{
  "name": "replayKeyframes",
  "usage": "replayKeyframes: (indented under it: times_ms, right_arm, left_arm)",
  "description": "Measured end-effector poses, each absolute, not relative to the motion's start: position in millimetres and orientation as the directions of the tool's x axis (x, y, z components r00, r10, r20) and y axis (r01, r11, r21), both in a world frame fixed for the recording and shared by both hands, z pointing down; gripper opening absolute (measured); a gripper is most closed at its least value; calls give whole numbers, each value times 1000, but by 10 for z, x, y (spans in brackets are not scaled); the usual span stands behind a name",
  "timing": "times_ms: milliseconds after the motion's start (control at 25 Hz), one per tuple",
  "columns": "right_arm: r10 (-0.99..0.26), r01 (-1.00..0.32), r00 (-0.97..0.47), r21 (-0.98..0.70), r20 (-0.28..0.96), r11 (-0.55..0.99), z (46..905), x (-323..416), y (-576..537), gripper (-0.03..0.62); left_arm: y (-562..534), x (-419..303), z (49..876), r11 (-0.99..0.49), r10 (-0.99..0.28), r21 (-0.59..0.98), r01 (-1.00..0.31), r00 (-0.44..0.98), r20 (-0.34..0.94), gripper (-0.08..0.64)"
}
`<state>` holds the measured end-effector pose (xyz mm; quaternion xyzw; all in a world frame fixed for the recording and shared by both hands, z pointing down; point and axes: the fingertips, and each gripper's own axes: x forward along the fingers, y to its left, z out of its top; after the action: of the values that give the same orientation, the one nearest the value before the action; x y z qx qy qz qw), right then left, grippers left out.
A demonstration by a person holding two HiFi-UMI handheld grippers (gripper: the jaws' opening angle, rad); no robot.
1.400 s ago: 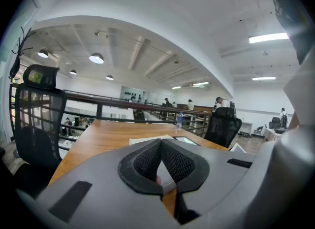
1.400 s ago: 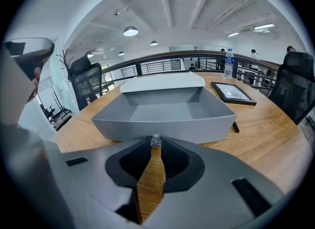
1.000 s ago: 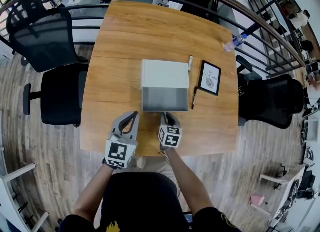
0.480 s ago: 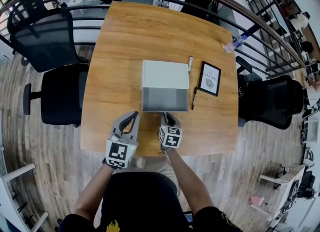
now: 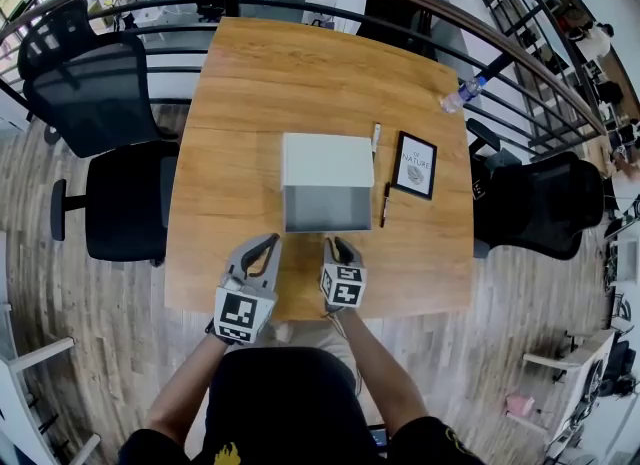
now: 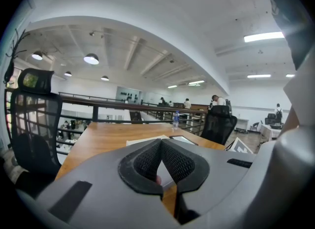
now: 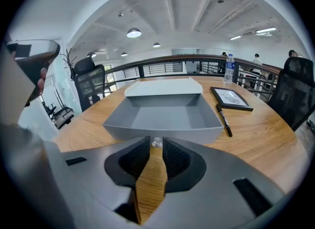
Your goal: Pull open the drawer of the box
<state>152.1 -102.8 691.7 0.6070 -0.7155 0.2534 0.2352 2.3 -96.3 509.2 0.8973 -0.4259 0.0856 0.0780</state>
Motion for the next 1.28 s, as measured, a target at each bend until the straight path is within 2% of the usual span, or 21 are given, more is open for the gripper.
replayKeyframes:
  times_ms: [200, 320, 440, 720, 840, 1000, 1280]
  right_arm:
    - [-797, -989, -149, -98, 585, 113, 6493, 1705, -844, 66]
    - [-837, -992, -118, -97, 534, 78, 6126, 1924, -746, 16]
    - [-883, -993, -96, -104, 460, 54, 5699, 2116, -699, -3]
    - [-963, -991, -60, -132, 263, 26, 4611, 2462, -552, -3]
    - [-981, -982, -75, -186, 180, 41, 4149, 2546, -430, -3]
    - [-992, -982, -97, -169, 80, 82, 3591, 2571, -380, -3]
    - [-990, -982, -138, -129, 8, 136, 3248, 2498, -246, -3]
  left_arm:
    - [-868, 68, 4910, -651, -737, 45, -758, 645, 201, 17]
    - [-822, 0, 4787, -643, -746, 45, -764, 639, 189, 17]
    - [-814, -130, 4630, -633, -758, 27, -774, 626, 181, 17]
    - [-898, -373, 4230, -595, -795, 11, -804, 590, 142, 17]
    - [-914, -410, 4016, -588, -804, -6, -809, 584, 112, 17]
    - [-923, -422, 3689, -587, -809, -21, -810, 585, 56, 17]
    - [-795, -373, 3529, -608, -794, -67, -791, 606, 49, 17]
